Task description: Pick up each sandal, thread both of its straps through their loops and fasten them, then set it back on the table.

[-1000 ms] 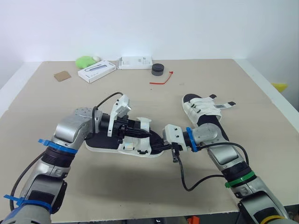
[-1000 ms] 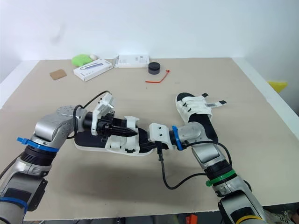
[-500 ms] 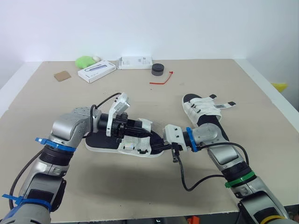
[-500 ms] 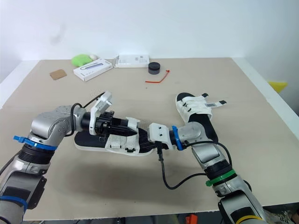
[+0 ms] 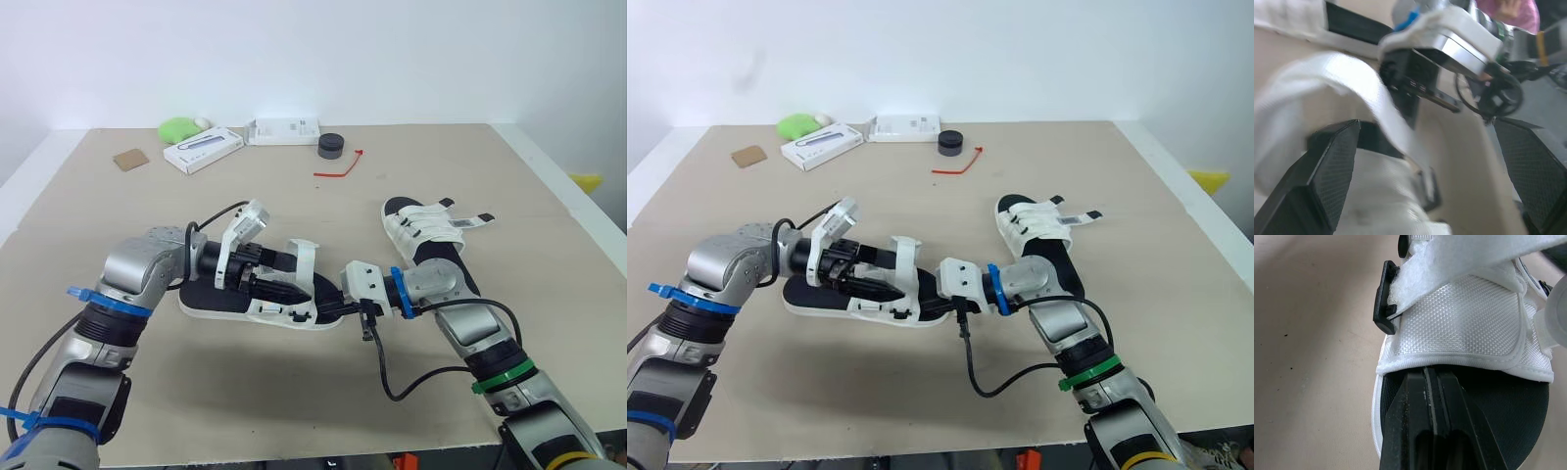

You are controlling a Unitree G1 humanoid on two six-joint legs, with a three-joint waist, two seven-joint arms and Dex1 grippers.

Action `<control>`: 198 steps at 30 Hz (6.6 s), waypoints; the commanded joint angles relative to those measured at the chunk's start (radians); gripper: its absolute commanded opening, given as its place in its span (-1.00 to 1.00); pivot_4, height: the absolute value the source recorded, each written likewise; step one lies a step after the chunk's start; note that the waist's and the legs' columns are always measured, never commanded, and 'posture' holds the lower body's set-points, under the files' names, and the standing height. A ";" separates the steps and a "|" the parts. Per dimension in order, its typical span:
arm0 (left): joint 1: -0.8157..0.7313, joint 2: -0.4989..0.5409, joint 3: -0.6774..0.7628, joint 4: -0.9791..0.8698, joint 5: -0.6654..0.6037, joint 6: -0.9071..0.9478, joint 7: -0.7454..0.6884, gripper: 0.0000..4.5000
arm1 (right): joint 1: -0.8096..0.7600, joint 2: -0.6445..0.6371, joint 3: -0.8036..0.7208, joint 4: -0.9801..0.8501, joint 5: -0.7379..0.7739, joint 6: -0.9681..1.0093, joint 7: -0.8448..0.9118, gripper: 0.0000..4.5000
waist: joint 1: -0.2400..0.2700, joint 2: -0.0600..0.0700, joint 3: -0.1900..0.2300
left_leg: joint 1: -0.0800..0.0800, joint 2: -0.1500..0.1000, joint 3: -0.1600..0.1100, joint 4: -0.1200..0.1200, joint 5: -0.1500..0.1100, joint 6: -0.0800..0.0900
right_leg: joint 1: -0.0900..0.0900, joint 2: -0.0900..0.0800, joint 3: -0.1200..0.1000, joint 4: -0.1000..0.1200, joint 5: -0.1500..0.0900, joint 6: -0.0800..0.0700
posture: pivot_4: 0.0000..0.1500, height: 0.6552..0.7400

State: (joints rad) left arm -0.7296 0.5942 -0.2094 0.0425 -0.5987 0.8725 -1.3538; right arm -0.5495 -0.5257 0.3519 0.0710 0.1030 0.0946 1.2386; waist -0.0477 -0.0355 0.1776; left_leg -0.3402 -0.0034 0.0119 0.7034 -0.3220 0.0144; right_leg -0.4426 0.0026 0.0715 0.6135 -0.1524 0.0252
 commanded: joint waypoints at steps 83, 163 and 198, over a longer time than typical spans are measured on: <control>-0.021 -0.057 -0.020 0.018 0.117 -0.191 0.032 -0.71 | -0.009 -0.004 0.004 0.022 -0.017 -0.002 -0.005 -1.00 | 0.000 0.000 0.000 | 0.000 0.000 0.000 0.000 -0.001 0.001 | 0.000 0.000 0.000 0.000 0.000 0.000 | 1.00 1.00; 0.553 0.059 -0.006 -0.450 0.040 -0.186 0.286 0.82 | -0.027 -0.003 0.009 0.031 -0.016 0.000 0.021 -1.00 | 0.001 -0.001 0.001 | 0.002 0.003 0.001 -0.001 -0.005 0.002 | 0.000 -0.002 -0.001 0.001 -0.006 -0.001 | 1.00 1.00; 0.753 0.162 0.016 -0.527 0.112 -0.378 0.235 -0.84 | -0.009 -0.008 0.012 0.009 -0.015 0.001 0.023 -1.00 | 0.001 0.000 0.001 | 0.002 0.004 0.000 -0.002 -0.007 0.002 | 0.000 -0.002 -0.003 0.001 -0.008 -0.003 | 1.00 1.00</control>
State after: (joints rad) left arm 0.0154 0.7597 -0.1861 -0.4841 -0.5336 0.5722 -1.1168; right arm -0.5584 -0.5279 0.3541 0.0709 0.1022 0.0920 1.2611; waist -0.0468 -0.0357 0.1784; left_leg -0.3381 0.0009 0.0120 0.7015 -0.3286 0.0164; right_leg -0.4430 0.0006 0.0684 0.6148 -0.1607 0.0224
